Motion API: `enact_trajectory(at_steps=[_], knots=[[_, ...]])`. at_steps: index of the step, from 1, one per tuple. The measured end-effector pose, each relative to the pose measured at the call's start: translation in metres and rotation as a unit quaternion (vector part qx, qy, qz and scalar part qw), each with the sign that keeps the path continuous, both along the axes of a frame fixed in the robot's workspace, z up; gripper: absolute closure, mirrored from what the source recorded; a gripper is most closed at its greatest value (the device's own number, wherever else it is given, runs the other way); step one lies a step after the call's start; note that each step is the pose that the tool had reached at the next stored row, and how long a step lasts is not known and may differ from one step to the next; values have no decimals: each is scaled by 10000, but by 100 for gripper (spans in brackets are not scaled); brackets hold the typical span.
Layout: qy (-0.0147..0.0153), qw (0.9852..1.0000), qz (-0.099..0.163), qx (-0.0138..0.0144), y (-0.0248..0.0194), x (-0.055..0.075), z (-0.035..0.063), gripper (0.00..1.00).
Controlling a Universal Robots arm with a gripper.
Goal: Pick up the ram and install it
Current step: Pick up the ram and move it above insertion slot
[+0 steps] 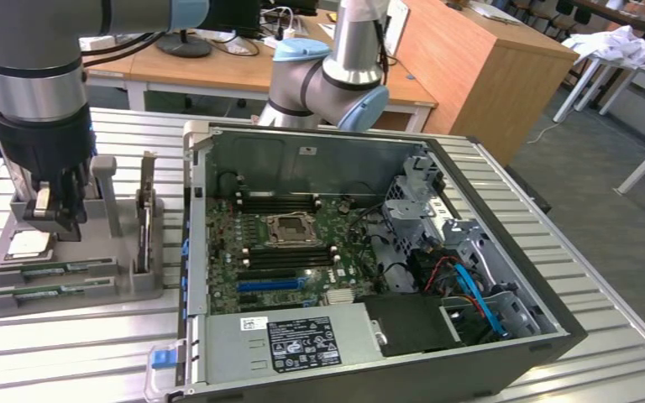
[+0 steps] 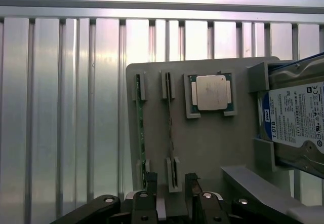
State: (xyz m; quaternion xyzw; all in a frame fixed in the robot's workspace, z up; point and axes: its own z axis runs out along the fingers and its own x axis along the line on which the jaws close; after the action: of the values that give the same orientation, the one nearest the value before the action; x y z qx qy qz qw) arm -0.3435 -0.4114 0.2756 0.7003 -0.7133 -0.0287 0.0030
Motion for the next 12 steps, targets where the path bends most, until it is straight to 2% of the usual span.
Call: enact_trajectory(at_steps=[12], knots=[[1,10000,0,-1,-16,-17,-36,64]])
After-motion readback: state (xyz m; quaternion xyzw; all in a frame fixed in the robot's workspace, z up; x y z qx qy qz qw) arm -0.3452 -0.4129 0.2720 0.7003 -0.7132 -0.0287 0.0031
